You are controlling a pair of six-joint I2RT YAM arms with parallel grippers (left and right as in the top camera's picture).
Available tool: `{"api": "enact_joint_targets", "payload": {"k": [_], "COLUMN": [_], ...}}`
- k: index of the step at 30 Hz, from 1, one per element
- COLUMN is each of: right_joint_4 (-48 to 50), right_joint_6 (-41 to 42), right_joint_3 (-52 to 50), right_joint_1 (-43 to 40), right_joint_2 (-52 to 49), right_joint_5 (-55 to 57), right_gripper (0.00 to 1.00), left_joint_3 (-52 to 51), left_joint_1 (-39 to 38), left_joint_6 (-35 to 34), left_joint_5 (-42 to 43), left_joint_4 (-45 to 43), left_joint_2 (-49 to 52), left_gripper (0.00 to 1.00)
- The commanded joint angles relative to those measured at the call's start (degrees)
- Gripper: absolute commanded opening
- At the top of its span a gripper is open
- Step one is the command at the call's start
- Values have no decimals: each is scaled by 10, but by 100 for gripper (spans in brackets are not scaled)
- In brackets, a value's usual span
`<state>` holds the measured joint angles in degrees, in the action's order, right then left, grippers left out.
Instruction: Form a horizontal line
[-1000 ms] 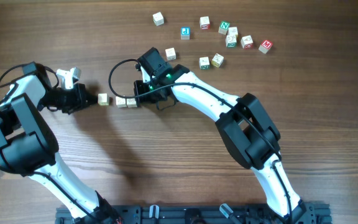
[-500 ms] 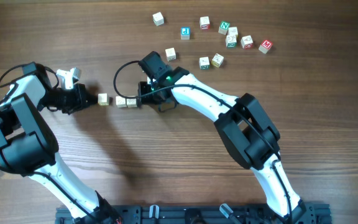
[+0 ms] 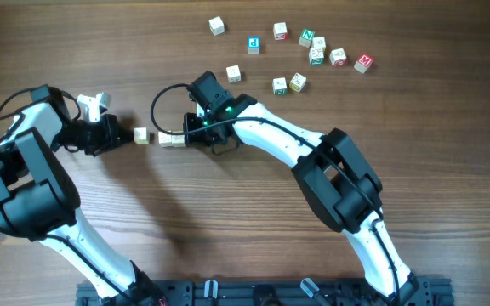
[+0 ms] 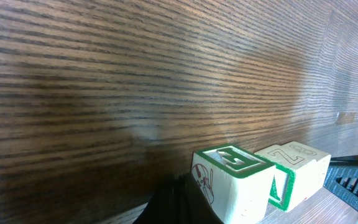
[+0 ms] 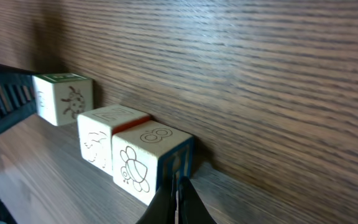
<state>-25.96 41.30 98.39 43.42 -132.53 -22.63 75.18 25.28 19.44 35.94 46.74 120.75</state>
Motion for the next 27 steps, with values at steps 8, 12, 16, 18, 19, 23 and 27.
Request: {"api": "enact_joint_targets", "payload": {"k": [8, 12, 16, 18, 19, 23, 27], "right_joint_4": [24, 31, 32, 32, 32, 42, 50], "right_joint_6": [12, 23, 24, 24, 24, 24, 24], "right_joint_3": [-3, -3, -3, -3, -3, -3, -3], "right_joint_1": [5, 5, 5, 5, 5, 7, 14], "right_joint_2": [-5, -21, -31, -31, -31, -31, -31], "right_joint_5": [-23, -28, -34, -37, -40, -45, -45], "right_gripper": [4, 4, 4, 4, 4, 4, 5], "left_joint_3": [-13, -13, -13, -13, -13, -13, -13], "left_joint_1": [3, 3, 3, 3, 3, 3, 3], "left_joint_6": [14, 15, 16, 16, 16, 16, 16], "left_joint_5": [-53, -19, -19, -19, -19, -19, -13], "left_joint_4": [16, 19, 20, 19, 19, 19, 19], "left_joint_2": [13, 13, 13, 13, 13, 13, 13], "left_gripper": [4, 4, 4, 4, 4, 4, 4]}}
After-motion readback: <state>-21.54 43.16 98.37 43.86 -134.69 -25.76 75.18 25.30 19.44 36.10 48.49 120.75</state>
